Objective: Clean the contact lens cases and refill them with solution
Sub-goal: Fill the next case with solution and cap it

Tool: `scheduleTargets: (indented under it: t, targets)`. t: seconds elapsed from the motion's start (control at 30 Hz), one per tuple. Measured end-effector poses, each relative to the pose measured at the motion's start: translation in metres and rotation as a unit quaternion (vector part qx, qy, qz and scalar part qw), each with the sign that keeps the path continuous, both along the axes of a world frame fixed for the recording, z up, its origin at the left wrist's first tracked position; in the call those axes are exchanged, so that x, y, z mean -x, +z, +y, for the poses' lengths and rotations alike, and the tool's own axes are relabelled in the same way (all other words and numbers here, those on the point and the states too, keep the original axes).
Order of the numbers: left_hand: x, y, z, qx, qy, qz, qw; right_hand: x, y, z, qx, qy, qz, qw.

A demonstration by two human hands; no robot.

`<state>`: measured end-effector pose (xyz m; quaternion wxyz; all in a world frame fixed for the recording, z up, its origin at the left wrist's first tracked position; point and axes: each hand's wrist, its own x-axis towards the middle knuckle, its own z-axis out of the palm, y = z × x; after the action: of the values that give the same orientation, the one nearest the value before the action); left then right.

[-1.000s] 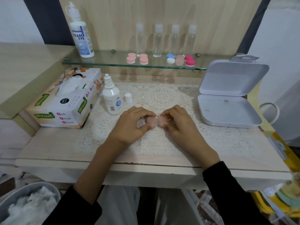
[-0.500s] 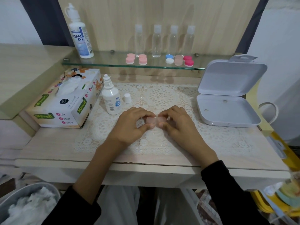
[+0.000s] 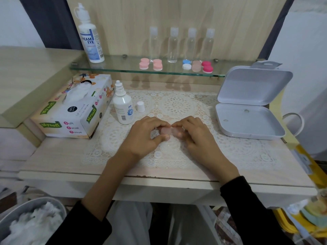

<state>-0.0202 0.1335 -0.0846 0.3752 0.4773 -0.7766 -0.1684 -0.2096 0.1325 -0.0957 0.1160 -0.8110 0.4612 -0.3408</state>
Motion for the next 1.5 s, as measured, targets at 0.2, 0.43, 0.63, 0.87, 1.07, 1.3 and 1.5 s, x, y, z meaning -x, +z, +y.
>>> scheduleTargets:
  t: [0.2, 0.43, 0.63, 0.87, 1.07, 1.3, 1.5]
  targets:
    - [0.0005, -0.0013, -0.0003, 0.004, -0.001, -0.001, 1.000, -0.0011, -0.0015, -0.0007, 0.020, -0.041, 0.021, 0.999]
    - [0.0003, -0.0005, 0.0007, 0.006, 0.002, -0.007, 1.000, -0.0023, -0.0037, -0.0019, 0.035, -0.065, 0.043, 0.996]
    - [0.0013, -0.0001, 0.0009, 0.002, 0.001, 0.000, 1.000, -0.0022, -0.0020, -0.0008, 0.030, -0.073, 0.038, 0.996]
    - [0.0010, 0.0004, 0.0010, 0.004, 0.005, -0.008, 1.000, -0.0024, 0.0001, 0.0001, 0.034, -0.101, 0.054, 0.993]
    - [0.0013, 0.0002, 0.0014, 0.001, 0.003, -0.002, 1.000, -0.0015, 0.0002, 0.0020, 0.011, -0.067, 0.020, 0.998]
    - [0.0008, -0.0003, 0.0012, 0.001, 0.005, -0.001, 1.000, -0.0024, -0.0017, -0.0002, 0.042, -0.100, 0.062, 0.992]
    - [0.0009, -0.0002, 0.0013, 0.001, 0.001, 0.000, 1.000, -0.0021, -0.0003, 0.0035, 0.022, -0.073, 0.039, 0.996]
